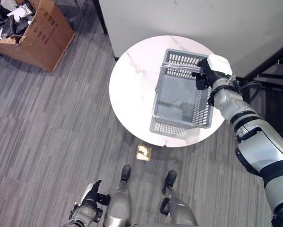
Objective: Get the vegetables into the basket
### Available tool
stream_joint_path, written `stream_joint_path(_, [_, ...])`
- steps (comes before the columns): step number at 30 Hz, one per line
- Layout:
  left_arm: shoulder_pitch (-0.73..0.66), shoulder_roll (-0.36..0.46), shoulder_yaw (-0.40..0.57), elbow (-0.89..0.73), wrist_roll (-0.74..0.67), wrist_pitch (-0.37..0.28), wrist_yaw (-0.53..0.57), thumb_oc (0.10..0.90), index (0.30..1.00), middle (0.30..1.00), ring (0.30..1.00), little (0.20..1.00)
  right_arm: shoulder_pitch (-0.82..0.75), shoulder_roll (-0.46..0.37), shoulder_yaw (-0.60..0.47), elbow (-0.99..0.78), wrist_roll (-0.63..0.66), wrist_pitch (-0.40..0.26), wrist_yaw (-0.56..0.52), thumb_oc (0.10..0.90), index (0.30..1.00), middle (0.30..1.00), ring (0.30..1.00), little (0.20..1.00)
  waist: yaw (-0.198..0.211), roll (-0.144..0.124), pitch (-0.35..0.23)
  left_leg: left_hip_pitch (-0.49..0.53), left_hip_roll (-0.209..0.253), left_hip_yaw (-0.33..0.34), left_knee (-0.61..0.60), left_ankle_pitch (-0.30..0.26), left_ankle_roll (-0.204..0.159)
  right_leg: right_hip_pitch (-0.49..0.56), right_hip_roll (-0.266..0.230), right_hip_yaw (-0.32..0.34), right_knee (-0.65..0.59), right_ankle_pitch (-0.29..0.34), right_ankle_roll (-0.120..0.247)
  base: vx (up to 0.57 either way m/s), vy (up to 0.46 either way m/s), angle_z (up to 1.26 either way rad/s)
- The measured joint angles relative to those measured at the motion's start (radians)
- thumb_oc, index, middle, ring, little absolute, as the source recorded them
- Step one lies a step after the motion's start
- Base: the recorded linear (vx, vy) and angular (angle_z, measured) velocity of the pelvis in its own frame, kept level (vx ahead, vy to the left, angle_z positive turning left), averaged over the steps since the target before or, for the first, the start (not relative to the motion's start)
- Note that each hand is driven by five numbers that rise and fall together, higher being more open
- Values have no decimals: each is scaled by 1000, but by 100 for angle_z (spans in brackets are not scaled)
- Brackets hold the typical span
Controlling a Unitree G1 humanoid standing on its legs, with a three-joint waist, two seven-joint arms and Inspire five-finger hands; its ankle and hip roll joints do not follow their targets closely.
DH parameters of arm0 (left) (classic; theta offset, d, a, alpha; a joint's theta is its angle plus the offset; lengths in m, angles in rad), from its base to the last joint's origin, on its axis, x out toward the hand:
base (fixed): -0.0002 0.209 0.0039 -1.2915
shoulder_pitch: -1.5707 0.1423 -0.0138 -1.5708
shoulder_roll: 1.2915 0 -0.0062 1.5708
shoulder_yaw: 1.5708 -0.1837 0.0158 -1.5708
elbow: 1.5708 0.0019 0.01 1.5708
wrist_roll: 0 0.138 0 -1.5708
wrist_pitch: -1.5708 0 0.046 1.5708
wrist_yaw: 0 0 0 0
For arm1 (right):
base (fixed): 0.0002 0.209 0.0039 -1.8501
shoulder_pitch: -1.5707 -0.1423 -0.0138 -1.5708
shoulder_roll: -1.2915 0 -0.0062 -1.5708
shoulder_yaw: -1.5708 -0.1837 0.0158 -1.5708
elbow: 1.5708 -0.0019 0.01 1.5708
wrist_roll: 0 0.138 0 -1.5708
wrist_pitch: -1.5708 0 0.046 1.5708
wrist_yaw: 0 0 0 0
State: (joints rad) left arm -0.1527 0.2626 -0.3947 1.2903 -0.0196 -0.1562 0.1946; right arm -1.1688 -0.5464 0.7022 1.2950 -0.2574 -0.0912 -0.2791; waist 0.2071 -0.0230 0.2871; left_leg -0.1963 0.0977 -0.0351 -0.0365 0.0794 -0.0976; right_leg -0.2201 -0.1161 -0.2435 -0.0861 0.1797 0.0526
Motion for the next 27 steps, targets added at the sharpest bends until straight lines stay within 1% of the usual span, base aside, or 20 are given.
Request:
stream_joint_path(1, [-1, 0, 0, 0, 0, -1, 0, 900, 1000, 1000, 1000, 1000, 1, 0, -1, 8, 0, 1, 5, 400, 300, 300, 300, 300, 0, 0, 0, 0, 0, -2, 2, 0, 0, 2, 0, -2, 0, 0, 0, -8, 6, 10])
stream_joint_path(6, [-2, -2, -4, -1, 2, 2, -7, 900, 1000, 1000, 1000, 1000, 51, -3, -94, 31, 0, -6, 15, 400, 300, 300, 300, 300, 0, 5, -6, 3, -9, -9, 6, 3, 4, 12, -8, -7, 0, 2, 2, -5, 1, 3])
stream_joint_path(8, [-1, -6, -4, 1, 2, 6, -9, 900, 1000, 1000, 1000, 1000, 55, -3, -102, 38, 1, 2, 12, 400, 300, 300, 300, 300, 1, 8, -13, 3, -13, -9, 6, 4, 5, 12, -9, -7, 0, 3, 5, 0, 0, 0])
stream_joint_path(10, [0, -7, -4, 2, 6, 9, -10, 900, 1000, 1000, 1000, 1000, 98, -14, -141, 29, 3, -8, 12, 400, 300, 300, 300, 300, -1, 7, -26, 3, -14, -11, 6, 4, 6, 14, -10, -8, 0, 4, 5, 0, 0, 0])
stream_joint_path(16, [2, -7, 1, 7, 11, 21, -17, 900, 1000, 1000, 1000, 1000, 126, -15, -150, -1, 78, 3, 23, 400, 300, 300, 300, 300, -22, 7, -40, 15, -13, -2, 6, 4, 6, 18, -8, 2, 0, 6, 5, 0, 6, -5])
stream_joint_path(17, [4, -6, 2, 9, 11, 23, -20, 900, 1000, 1000, 1000, 1000, 154, -15, -151, -57, 100, 9, 35, 400, 300, 300, 300, 300, -29, 6, -40, 25, -12, 5, 4, 4, 6, 24, -8, 9, 0, 7, 6, -1, 5, -15])
stream_joint_path(19, [6, -5, 4, 10, 11, 23, -20, 900, 1000, 1000, 1000, 1000, 170, -15, -153, -72, 111, 10, 39, 400, 300, 300, 300, 300, -36, 6, -41, 33, -12, 11, 3, 4, 6, 27, -7, 15, 0, 10, 6, 2, 9, -12])
stream_joint_path(20, [12, -5, 19, 4, 11, 24, -20, 900, 1000, 1000, 1000, 1000, 219, -44, -157, -238, 149, 67, 57, 400, 300, 300, 300, 300, -48, 2, -40, 41, -11, 18, -1, 4, 6, 28, -5, 23, 0, 11, 6, 4, -4, -15])
stream_joint_path(21, [25, -7, 39, 4, 11, 29, -20, 900, 1000, 1000, 1000, 1000, 266, -62, -153, -377, 148, 79, 60, 400, 300, 300, 300, 300, -60, 1, -40, 49, -11, 23, -7, 4, 7, 31, -4, 29, 0, 12, 6, 8, -11, -21])
stream_joint_path(24, [44, -6, 66, 8, 13, 41, -20, 900, 1000, 1000, 1000, 1000, 346, -73, -152, -538, 197, 53, 64, 400, 300, 300, 300, 300, -86, -3, -42, 89, -5, 41, -25, 4, 7, 52, 2, 44, 0, 11, 6, 9, -10, -21])
stream_joint_path(25, [50, -5, 77, 11, 22, 41, -20, 900, 1000, 1000, 1000, 1000, 364, -70, -146, -579, 222, 27, 68, 400, 300, 300, 300, 300, -89, -7, -43, 101, -3, 57, -30, 4, 7, 54, 5, 56, 0, 11, 6, 21, -13, -22])
stream_joint_path(27, [50, -4, 93, 9, 23, 41, -20, 900, 1000, 1000, 1000, 1000, 370, -74, -147, -619, 239, 25, 81, 400, 300, 300, 300, 300, -100, -9, -44, 103, -1, 59, -31, 4, 6, 56, 7, 60, 0, 12, 6, 10, -6, -8])
